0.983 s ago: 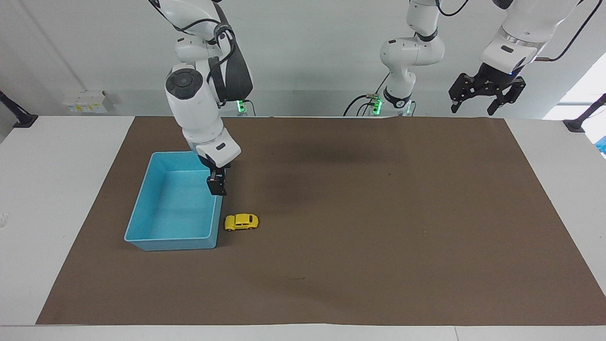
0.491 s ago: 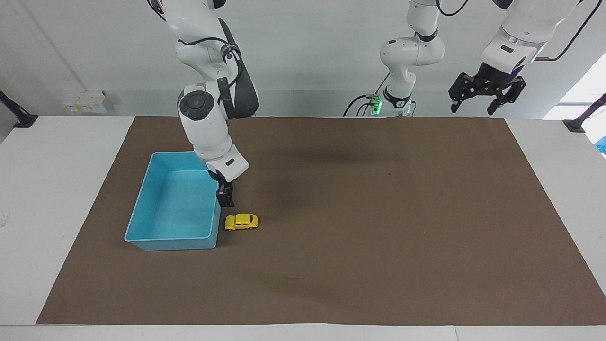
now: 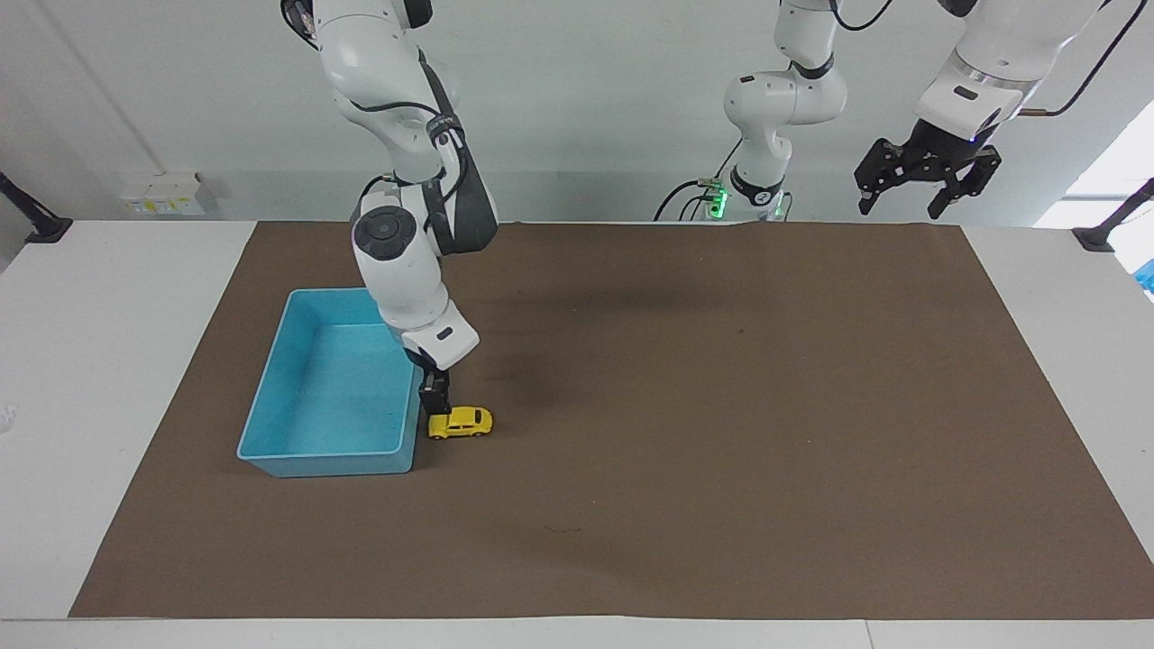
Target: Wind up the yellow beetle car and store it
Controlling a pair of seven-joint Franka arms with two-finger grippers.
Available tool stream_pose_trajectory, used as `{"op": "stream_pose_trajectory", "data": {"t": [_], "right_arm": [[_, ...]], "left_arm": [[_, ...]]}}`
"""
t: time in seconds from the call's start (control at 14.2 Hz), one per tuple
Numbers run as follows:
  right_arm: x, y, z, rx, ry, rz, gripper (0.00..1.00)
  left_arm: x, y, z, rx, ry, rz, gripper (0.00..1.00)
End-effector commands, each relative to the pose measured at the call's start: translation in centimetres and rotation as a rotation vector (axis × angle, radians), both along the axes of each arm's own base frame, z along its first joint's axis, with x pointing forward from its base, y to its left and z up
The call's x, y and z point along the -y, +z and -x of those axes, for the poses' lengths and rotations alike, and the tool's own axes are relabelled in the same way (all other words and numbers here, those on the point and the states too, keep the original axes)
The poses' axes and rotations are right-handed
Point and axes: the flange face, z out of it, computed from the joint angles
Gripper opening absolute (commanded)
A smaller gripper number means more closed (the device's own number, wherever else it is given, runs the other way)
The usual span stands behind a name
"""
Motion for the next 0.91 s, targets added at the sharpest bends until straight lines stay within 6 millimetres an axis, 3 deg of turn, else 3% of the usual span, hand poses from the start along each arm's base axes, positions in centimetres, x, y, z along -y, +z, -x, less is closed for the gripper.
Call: {"op": "stream_pose_trajectory", "data": {"t": [0.0,0.84], "right_arm": [[0.1,-1.7,-0.5,0.018,0.031,-0.002,1.00],[-0.9,-5.4,-0.7,0.037,0.055,-0.007,1.00]], "left_arm": [[-0.3,0.5,0.4,-0.005,0.002,0.013,1.00],[-0.3,0.5,0.4,-0.005,0.002,0.013,1.00]]}}
